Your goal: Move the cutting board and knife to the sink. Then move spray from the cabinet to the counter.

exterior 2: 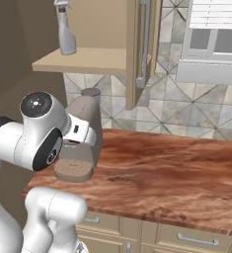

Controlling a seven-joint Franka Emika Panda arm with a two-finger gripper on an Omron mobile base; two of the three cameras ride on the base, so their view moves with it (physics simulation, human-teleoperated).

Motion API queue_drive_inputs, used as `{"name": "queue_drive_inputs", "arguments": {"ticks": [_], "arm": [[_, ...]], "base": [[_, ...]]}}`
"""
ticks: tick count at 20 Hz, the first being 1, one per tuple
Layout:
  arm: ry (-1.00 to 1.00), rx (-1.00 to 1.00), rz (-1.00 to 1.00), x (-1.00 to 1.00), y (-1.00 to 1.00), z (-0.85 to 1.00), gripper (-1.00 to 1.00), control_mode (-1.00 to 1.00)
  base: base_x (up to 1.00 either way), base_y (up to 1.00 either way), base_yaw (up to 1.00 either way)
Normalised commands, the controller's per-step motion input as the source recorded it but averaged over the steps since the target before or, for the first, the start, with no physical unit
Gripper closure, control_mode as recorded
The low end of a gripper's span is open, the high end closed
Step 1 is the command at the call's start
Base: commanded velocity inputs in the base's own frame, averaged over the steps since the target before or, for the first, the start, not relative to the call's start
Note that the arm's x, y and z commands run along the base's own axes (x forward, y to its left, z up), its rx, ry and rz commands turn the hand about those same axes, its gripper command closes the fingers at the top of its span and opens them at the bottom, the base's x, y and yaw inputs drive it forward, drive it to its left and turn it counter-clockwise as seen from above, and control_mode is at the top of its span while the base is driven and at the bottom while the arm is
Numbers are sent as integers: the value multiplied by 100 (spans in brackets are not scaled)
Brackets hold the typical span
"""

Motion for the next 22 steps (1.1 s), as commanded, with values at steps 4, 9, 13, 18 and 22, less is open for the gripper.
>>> {"name": "queue_drive_inputs", "arguments": {"ticks": [4, 9, 13, 18, 22], "arm": [[0, 0, 0, 0, 0, 0, -100, 100], [0, 0, 0, 0, 0, 0, -100, 100], [0, 0, 0, 0, 0, 0, -100, 100], [0, 0, 0, 0, 0, 0, -100, 100], [-9, 0, 28, 0, 0, 0, -100, -100]], "base": [[0, 0, 15], [0, 0, 23], [0, 0, 30], [0, 0, 31], [0, 0, 0]]}}
